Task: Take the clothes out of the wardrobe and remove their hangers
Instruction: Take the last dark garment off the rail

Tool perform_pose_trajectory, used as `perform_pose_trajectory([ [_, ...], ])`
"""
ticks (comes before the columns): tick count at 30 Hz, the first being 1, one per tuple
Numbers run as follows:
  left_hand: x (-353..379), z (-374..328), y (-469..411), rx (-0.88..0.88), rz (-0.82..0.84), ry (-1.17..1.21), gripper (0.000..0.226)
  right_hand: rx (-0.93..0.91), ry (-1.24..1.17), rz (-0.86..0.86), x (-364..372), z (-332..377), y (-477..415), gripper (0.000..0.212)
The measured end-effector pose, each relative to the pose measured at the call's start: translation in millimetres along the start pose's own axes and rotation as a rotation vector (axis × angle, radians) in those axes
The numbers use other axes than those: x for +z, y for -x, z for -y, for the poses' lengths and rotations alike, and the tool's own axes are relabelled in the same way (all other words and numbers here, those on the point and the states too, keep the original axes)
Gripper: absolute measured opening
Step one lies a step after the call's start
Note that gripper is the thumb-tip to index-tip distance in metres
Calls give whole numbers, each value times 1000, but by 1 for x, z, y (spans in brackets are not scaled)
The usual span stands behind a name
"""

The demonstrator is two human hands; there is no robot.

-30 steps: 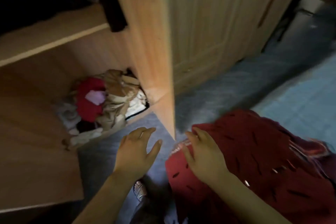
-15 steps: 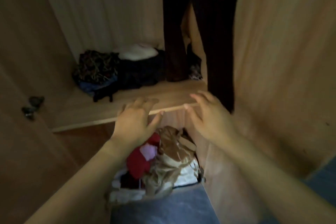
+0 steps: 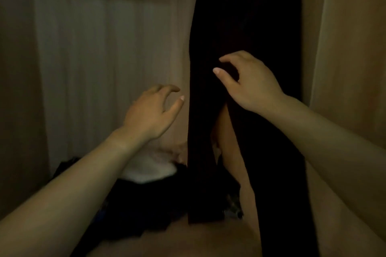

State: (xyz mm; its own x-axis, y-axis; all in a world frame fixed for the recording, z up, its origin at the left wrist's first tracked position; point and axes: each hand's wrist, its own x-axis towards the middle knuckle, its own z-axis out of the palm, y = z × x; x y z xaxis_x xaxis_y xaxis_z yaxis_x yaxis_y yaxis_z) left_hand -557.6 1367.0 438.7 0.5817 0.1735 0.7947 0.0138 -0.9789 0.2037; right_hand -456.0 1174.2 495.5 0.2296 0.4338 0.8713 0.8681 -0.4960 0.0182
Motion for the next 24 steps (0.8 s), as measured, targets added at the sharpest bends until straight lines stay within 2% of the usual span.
perform_pose_trajectory([
  [6,25,20,-130,96,-91,6,58,-108,133,-140,5,-55,-134,47],
  [14,51,23,-266,160,-180,72,48,-116,464,-353,-38,-106,-264,45],
  [20,70,13,-348,222,-234,196,46,13,788,-243,-60,-139,-335,51],
  [24,83,15,-376,271,-275,251,44,80,796,-177,-69,-144,-357,45],
])
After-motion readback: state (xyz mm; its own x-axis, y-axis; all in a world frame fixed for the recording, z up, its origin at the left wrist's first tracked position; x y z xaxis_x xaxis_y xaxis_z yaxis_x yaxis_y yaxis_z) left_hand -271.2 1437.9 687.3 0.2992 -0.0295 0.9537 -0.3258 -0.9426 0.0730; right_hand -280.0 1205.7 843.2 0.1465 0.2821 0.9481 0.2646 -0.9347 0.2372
